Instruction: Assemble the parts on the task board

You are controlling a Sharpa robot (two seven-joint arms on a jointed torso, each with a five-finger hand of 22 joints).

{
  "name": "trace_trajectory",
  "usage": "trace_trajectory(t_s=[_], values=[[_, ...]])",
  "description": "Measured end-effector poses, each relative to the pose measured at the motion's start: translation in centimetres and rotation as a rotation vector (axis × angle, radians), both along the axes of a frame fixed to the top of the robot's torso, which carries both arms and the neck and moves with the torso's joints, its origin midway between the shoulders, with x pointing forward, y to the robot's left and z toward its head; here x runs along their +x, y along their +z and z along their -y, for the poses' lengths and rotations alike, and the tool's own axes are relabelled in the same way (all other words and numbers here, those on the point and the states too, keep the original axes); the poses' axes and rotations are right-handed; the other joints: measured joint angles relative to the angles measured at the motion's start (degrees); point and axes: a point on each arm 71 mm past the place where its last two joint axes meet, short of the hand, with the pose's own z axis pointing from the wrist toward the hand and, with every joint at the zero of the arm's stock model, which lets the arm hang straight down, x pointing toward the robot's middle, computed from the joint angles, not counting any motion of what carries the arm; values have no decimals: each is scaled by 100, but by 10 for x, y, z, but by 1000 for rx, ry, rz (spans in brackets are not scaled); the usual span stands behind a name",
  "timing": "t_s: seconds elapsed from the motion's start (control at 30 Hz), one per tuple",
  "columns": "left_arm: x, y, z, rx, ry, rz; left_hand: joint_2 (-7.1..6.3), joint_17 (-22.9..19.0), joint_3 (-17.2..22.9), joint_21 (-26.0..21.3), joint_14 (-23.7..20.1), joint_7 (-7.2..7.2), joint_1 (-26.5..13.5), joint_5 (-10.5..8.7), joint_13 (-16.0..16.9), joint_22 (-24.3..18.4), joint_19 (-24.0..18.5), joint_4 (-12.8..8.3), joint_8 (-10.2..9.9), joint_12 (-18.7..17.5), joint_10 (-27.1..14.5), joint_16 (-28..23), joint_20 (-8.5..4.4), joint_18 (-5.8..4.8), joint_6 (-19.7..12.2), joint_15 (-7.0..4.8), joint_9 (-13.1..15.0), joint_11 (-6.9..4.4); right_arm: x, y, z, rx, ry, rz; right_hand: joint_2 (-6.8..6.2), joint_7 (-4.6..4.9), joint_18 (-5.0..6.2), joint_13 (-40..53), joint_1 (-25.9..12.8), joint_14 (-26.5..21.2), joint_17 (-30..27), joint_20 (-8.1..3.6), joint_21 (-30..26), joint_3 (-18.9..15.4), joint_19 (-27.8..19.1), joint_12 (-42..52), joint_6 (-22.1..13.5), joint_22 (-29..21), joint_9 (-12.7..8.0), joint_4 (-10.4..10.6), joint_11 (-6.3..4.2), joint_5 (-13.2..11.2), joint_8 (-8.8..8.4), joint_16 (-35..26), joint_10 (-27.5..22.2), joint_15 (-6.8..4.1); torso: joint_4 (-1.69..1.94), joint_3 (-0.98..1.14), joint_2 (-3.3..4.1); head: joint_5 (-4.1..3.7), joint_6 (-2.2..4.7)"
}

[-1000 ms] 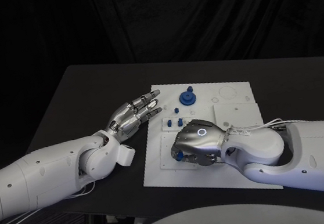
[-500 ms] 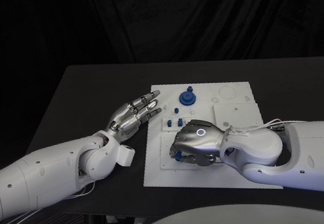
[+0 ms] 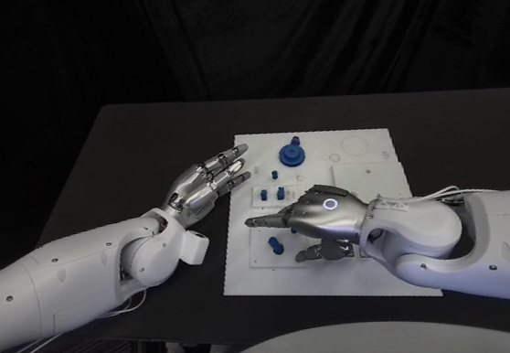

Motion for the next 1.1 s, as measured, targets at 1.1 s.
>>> trace_trajectory(t_s=[1.1], values=[[-2, 2, -9, 17, 52, 25, -31, 0, 55, 0, -20, 81, -31, 0, 29, -11, 0, 56, 49, 201, 30, 0, 0, 92, 165, -125, 23, 30, 40, 64, 170, 223, -704, -395, 665, 796, 92, 5859, -908, 421, 295, -267, 52, 451, 434, 6738, 3627, -2, 938, -119, -573, 817, 1393, 269, 2611, -301, -8, -22, 15, -712, 0]])
